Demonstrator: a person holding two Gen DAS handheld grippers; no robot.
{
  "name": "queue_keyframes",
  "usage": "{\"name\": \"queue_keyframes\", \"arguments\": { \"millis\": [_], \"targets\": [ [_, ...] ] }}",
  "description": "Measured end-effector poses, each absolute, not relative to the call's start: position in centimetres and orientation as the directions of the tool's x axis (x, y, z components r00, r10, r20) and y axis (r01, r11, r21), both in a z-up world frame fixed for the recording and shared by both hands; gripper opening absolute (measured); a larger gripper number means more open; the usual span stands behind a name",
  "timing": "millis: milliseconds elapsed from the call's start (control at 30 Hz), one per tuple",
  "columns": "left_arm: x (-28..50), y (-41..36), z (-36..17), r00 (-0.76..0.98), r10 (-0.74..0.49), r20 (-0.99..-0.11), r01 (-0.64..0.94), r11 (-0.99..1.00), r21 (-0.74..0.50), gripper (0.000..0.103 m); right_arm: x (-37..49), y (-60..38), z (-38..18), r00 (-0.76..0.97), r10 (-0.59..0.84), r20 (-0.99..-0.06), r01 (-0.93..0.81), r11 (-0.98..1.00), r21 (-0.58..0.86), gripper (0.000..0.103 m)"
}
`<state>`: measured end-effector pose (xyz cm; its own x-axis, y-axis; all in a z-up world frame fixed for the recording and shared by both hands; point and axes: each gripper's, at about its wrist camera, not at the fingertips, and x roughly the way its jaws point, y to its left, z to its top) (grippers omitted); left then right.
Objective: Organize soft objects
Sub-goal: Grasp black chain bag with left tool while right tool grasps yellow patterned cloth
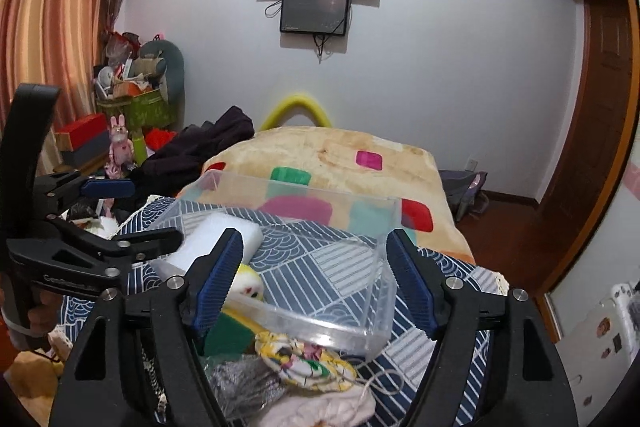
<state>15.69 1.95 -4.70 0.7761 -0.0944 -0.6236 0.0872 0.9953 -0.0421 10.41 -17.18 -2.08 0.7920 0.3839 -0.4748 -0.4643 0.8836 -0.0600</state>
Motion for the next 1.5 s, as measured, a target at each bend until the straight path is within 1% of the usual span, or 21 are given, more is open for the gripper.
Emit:
{"name": "queue_keyframes", "arguments": {
  "millis": [133, 267, 567, 600, 633, 667, 800, 867, 900, 933, 1033, 1067, 1133, 1167, 1200, 1267, 1333, 1367, 1400, 1433, 1500],
  "targets": [
    [13.7, 2.0, -5.3, 0.781, -0.080, -0.619, 0.087, 0.996, -0.020, 0.101, 10.1, -17.5, -3.4, 0.786, 0.376, -0.491, -0.450, 0.892, -0.038, 0.072],
    [12.0, 2.0, -6.5, 0.776, -0.082, -0.625, 0.095, 0.995, -0.012, 0.101, 10.1, -17.7, -5.3, 0.758, 0.375, -0.534, -0.449, 0.893, -0.010, 0.072],
    [10.6, 1.8, -10.9, 0.716, -0.140, -0.684, 0.104, 0.990, -0.094, 0.101, 10.1, -17.8, -8.6, 0.704, 0.378, -0.601, -0.446, 0.894, 0.039, 0.072],
    [10.6, 1.7, -11.3, 0.710, -0.147, -0.688, 0.105, 0.989, -0.103, 0.096, 9.9, -17.8, -8.8, 0.703, 0.379, -0.602, -0.447, 0.893, 0.041, 0.071],
    [10.6, 1.5, -11.6, 0.704, -0.163, -0.692, 0.114, 0.987, -0.116, 0.089, 9.8, -17.8, -9.0, 0.702, 0.382, -0.601, -0.448, 0.893, 0.044, 0.070],
    [10.5, 1.3, -11.9, 0.701, -0.170, -0.693, 0.120, 0.986, -0.120, 0.088, 9.7, -17.8, -9.1, 0.699, 0.387, -0.601, -0.453, 0.890, 0.047, 0.069],
    [10.5, 0.3, -12.4, 0.693, -0.178, -0.699, 0.153, 0.983, -0.099, 0.084, 10.1, -17.7, -9.5, 0.683, 0.398, -0.612, -0.457, 0.887, 0.066, 0.054],
    [10.6, 0.3, -12.7, 0.691, -0.185, -0.699, 0.159, 0.982, -0.103, 0.082, 10.2, -17.8, -9.7, 0.680, 0.399, -0.615, -0.453, 0.888, 0.076, 0.049],
    [10.6, 0.3, -12.9, 0.689, -0.188, -0.700, 0.159, 0.981, -0.108, 0.079, 10.2, -17.9, -9.8, 0.679, 0.400, -0.615, -0.452, 0.889, 0.080, 0.044],
    [10.7, 0.5, -13.3, 0.685, -0.184, -0.704, 0.146, 0.983, -0.116, 0.073, 10.2, -17.9, -9.9, 0.677, 0.404, -0.615, -0.452, 0.888, 0.085, 0.039],
    [10.7, 0.7, -14.6, 0.661, -0.205, -0.722, 0.133, 0.979, -0.156, 0.065, 10.1, -18.0, -9.9, 0.675, 0.415, -0.610, -0.456, 0.885, 0.097, 0.029],
    [10.5, 0.8, -14.7, 0.662, -0.208, -0.720, 0.128, 0.978, -0.165, 0.062, 9.9, -18.0, -9.8, 0.675, 0.415, -0.610, -0.457, 0.884, 0.095, 0.027],
    [10.1, 0.8, -14.6, 0.669, -0.210, -0.713, 0.127, 0.977, -0.169, 0.049, 9.7, -18.0, -9.7, 0.677, 0.417, -0.607, -0.460, 0.883, 0.094, 0.019],
    [10.0, 0.9, -14.4, 0.673, -0.211, -0.709, 0.128, 0.977, -0.170, 0.046, 9.6, -18.1, -9.5, 0.681, 0.417, -0.602, -0.459, 0.883, 0.093, 0.018],
    [9.7, 0.9, -14.2, 0.677, -0.212, -0.705, 0.129, 0.977, -0.170, 0.041, 9.4, -18.1, -9.4, 0.683, 0.419, -0.598, -0.460, 0.883, 0.093, 0.017],
    [9.4, 0.9, -14.0, 0.683, -0.219, -0.697, 0.131, 0.975, -0.178, 0.036, 9.2, -18.3, -9.0, 0.691, 0.422, -0.587, -0.461, 0.883, 0.091, 0.016],
    [9.1, 1.1, -13.9, 0.681, -0.227, -0.697, 0.125, 0.973, -0.195, 0.028, 8.9, -18.4, -8.5, 0.701, 0.423, -0.574, -0.461, 0.883, 0.088, 0.015],
    [9.1, 1.2, -13.9, 0.681, -0.227, -0.696, 0.122, 0.973, -0.198, 0.025, 8.7, -18.6, -8.3, 0.707, 0.423, -0.566, -0.459, 0.884, 0.087, 0.015],
    [8.9, 1.3, -13.8, 0.681, -0.229, -0.695, 0.119, 0.972, -0.204, 0.019, 8.4, -18.8, -8.0, 0.713, 0.424, -0.558, -0.459, 0.884, 0.087, 0.015],
    [8.8, 1.5, -13.7, 0.683, -0.233, -0.693, 0.119, 0.971, -0.209, 0.017, 8.4, -18.8, -7.7, 0.716, 0.425, -0.554, -0.458, 0.885, 0.087, 0.015],
    [8.6, 1.5, -13.3, 0.690, -0.205, -0.694, 0.100, 0.977, -0.189, 0.016, 8.1, -19.0, -7.2, 0.725, 0.426, -0.541, -0.454, 0.886, 0.089, 0.015]
  ]
}}
